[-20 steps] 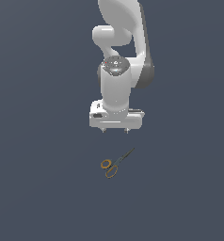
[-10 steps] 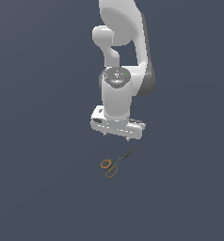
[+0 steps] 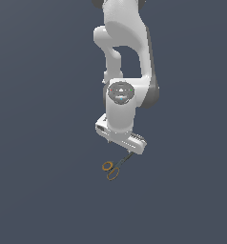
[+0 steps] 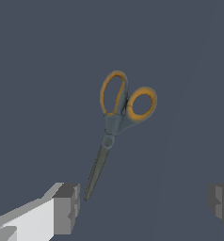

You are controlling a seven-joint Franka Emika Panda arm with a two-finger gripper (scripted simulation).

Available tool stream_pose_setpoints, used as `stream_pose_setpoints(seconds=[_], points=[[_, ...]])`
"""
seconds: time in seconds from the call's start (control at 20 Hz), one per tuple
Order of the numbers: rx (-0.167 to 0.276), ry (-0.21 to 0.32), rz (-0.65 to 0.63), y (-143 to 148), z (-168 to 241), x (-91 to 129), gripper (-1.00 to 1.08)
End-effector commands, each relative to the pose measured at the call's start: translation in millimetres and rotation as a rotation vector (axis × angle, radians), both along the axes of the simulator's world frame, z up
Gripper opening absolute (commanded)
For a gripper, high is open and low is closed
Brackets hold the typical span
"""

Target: Pick up the object and move it to a goal position.

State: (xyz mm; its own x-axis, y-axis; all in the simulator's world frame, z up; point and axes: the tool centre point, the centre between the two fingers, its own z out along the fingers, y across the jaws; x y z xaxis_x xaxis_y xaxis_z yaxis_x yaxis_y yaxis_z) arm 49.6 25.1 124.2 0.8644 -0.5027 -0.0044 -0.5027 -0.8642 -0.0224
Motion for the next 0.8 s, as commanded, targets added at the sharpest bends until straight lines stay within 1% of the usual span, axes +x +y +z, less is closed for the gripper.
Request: stream_pose_setpoints(seconds=[0.0, 0.75], points=[[-0.001, 0.003, -0.068, 1.7, -7.0, 5.1, 1.00], [-0.012, 0.013, -0.444, 13.4, -49.0, 30.4, 1.00]])
